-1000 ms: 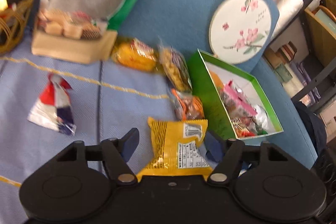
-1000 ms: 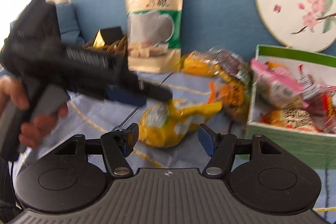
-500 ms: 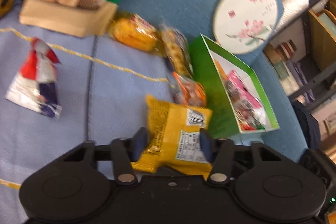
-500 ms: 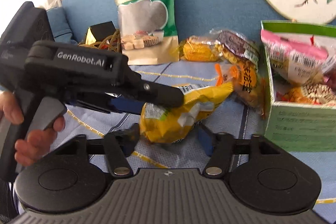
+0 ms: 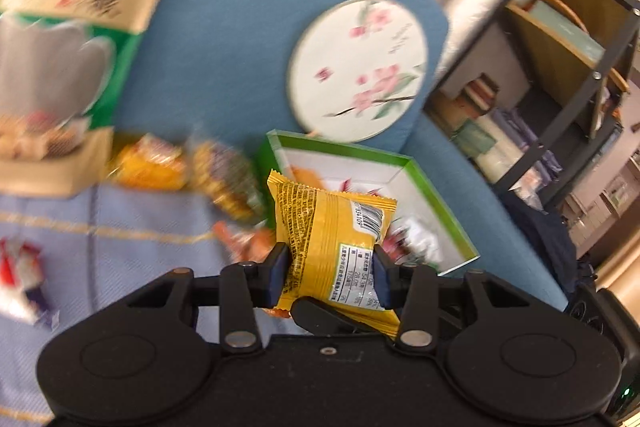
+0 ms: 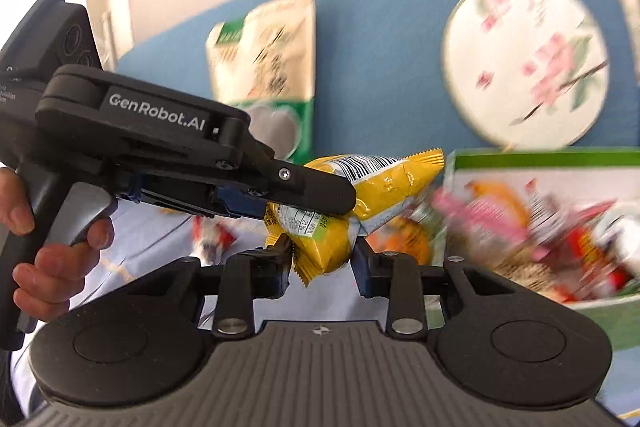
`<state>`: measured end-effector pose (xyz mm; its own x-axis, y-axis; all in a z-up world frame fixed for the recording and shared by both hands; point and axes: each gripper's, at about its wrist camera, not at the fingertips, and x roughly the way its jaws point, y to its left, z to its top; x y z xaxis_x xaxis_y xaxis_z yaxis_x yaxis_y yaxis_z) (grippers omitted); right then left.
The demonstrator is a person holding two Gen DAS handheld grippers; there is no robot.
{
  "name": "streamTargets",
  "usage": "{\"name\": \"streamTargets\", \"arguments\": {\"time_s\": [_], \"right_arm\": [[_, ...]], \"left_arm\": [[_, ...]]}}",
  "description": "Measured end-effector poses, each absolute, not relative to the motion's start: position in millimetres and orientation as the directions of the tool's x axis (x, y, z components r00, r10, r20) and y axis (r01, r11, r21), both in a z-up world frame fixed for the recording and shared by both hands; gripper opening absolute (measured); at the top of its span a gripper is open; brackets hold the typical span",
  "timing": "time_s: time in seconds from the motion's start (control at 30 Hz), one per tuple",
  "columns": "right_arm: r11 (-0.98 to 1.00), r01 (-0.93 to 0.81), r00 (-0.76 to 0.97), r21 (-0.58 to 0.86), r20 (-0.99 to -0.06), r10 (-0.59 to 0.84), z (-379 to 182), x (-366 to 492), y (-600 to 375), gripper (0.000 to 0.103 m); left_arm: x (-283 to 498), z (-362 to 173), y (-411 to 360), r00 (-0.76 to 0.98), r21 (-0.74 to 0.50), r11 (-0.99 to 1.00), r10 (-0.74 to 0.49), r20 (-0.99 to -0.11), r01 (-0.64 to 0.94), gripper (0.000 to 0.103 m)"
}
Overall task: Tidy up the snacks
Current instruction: 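Carry the yellow chip bag into the green box and open both grippers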
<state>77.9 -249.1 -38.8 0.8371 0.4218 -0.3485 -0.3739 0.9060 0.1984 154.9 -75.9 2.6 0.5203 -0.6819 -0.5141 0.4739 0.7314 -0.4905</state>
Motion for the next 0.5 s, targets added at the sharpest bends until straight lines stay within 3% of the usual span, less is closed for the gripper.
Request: {"name": "streamTargets", "arguments": {"time_s": [0.5], "right_arm": [[0.951,-0.051,0.943,0.305,-0.3,0.147,-33,96,-347,0.056]], "left_arm": [[206,4,-206,0.428,-0.464,0.636,-0.765,-0.48,0.616,0.031]]}}
